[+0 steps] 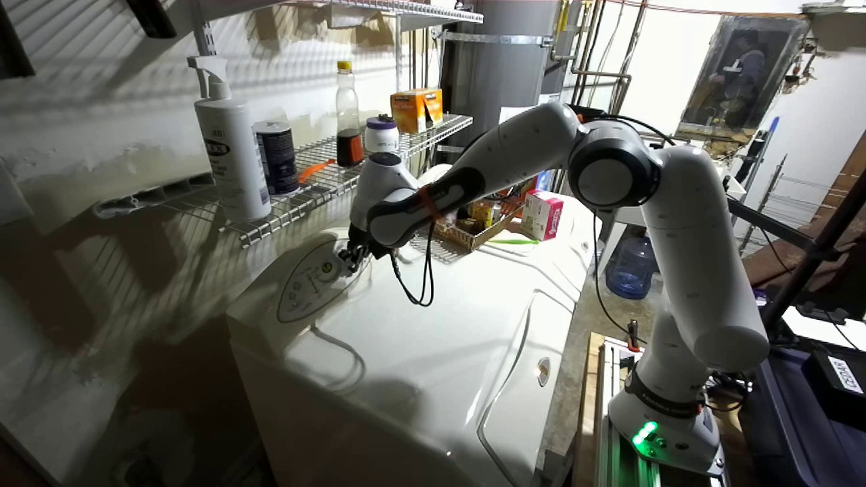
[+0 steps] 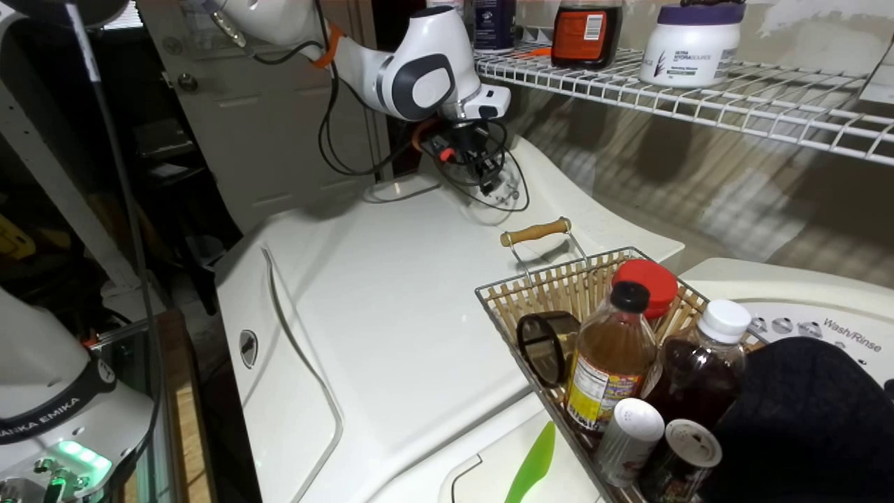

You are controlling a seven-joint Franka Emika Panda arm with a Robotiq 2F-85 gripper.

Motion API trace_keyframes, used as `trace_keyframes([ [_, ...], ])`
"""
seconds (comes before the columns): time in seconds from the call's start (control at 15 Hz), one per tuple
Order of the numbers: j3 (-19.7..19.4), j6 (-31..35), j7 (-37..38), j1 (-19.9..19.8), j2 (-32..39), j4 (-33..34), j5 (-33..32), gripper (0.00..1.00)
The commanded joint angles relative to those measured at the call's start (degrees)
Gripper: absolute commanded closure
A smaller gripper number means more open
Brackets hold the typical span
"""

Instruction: Press the last button on the right side of the washing machine

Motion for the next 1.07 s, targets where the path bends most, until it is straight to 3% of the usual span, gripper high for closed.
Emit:
trace_keyframes([
  [0.0,5.82,1.73,-9.45,-5.92,0.53,-1.19,5.02,1.00],
  [0.47,12.03,4.23,-25.44,-14.80,-3.72,-11.04,13.74,1.00],
  [0.8,13.44,7.01,-29.10,-17.87,-9.70,-18.28,17.46,1.00],
  [0.87,14.12,7.14,-30.36,-18.51,-11.26,-19.40,18.86,0.74],
  [1.0,15.64,4.61,-32.32,-19.60,-15.33,-20.92,23.10,0.67],
])
